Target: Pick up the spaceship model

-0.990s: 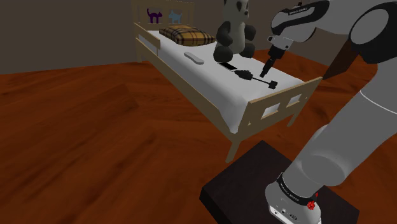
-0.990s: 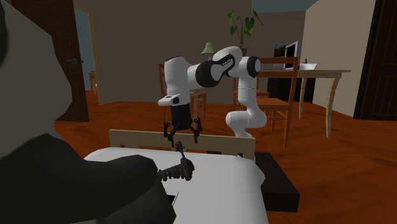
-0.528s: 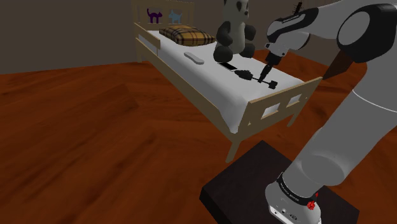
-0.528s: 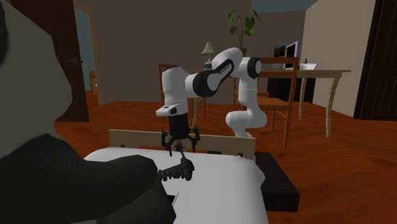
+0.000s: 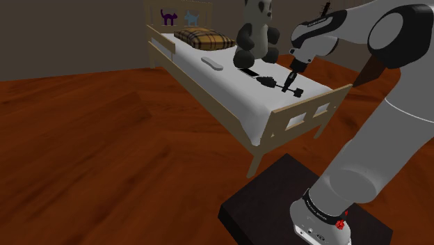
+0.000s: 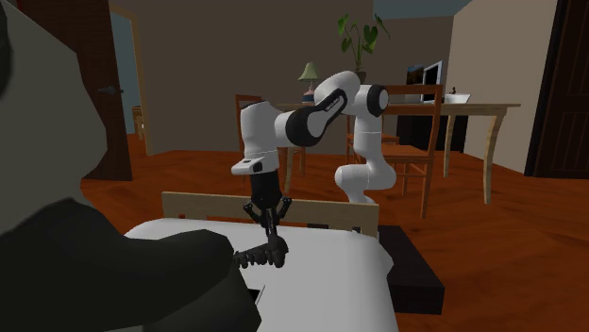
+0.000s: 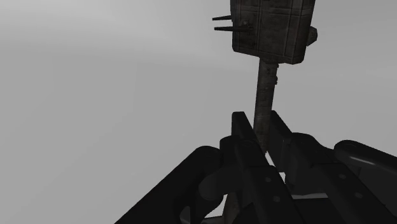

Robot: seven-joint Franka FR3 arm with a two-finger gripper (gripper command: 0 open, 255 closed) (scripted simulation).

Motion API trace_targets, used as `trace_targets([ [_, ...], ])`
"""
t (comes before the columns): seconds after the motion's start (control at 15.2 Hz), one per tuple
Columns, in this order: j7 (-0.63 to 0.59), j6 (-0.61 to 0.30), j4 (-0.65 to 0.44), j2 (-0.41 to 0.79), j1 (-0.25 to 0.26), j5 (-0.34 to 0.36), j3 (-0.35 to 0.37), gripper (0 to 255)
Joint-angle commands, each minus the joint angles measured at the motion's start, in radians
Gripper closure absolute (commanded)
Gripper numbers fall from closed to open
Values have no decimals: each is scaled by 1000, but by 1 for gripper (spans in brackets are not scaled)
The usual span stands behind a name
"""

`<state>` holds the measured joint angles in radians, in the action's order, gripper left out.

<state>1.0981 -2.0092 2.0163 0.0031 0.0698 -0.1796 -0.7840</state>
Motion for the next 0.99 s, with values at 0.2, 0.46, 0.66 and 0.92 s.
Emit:
trace_targets([
  [0.2, 0, -2, 2, -1, 0, 1, 0, 255],
  [0.46, -19, 48, -36, -20, 2, 19, 2, 255],
  [0.66, -32, 85, -66, -32, 3, 30, 4, 255],
  [0.92, -45, 136, -111, -43, 4, 41, 5, 255],
])
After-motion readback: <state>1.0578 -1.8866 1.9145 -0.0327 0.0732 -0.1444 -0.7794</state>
